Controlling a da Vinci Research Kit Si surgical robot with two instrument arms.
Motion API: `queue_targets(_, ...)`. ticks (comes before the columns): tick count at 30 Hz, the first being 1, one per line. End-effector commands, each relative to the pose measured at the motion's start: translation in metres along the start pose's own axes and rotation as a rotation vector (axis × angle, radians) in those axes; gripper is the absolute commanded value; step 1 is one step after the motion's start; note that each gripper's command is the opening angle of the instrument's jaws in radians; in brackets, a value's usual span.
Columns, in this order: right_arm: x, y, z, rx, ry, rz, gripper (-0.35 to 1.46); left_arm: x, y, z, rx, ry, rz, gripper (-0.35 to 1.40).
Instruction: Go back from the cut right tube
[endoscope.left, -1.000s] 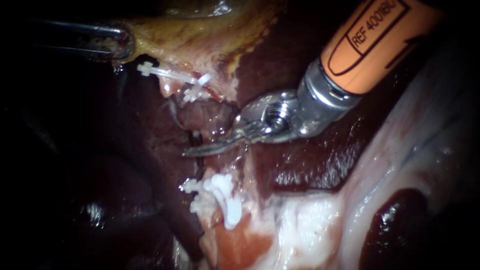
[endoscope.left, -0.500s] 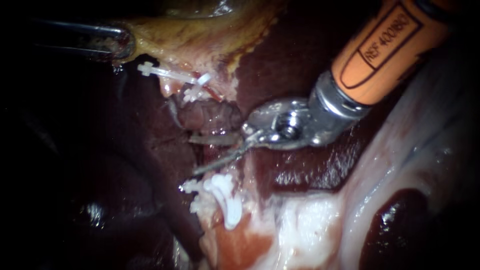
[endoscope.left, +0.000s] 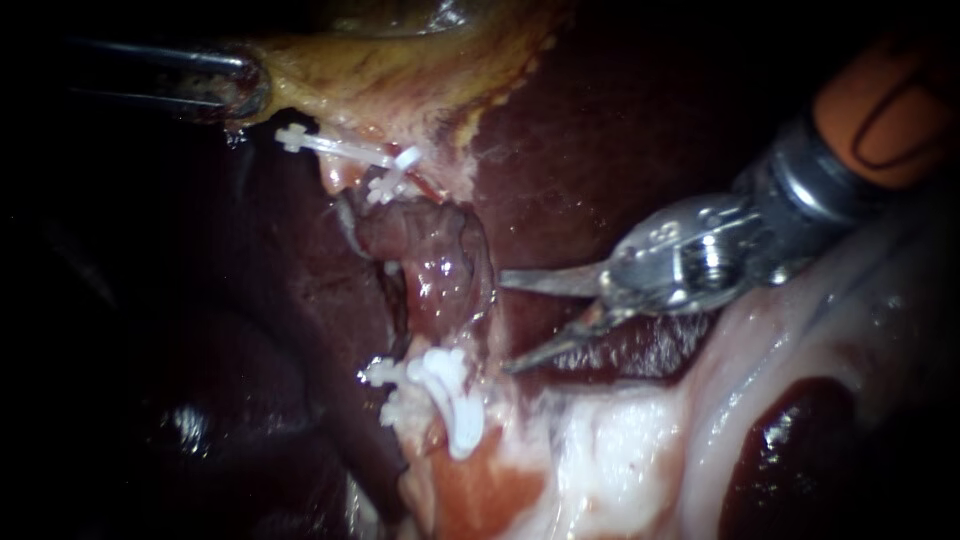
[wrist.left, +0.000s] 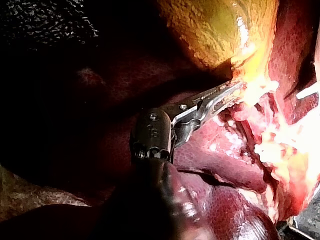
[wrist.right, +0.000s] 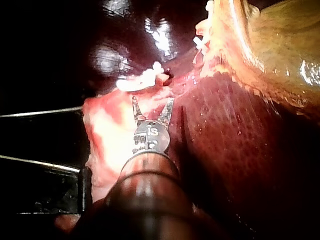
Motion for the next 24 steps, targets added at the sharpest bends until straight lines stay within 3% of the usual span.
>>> queue_targets(1, -0.0005, 0.0001, -0.0009, -0.012, 0.002, 0.0, 1.43, 0.0, 0.0, 0.0, 0.0, 0.0, 0.001, -0.35)
queue_targets(6, -0.0024, 0.0006, -0.0032, -0.046, -0.003, -0.018, 1.43, -0.0002, -0.0002, 0.0001, 0.001, 0.0, 0.002, -0.35)
queue_targets(15, -0.0034, 0.0013, -0.004, -0.062, -0.005, -0.019, 1.43, -0.0007, -0.0007, 0.0007, 0.003, 0.002, 0.005, -0.35)
queue_targets(24, -0.0037, 0.0013, -0.0042, -0.062, -0.005, -0.02, 1.43, -0.0029, -0.0026, 0.0048, 0.009, 0.006, 0.02, -0.35)
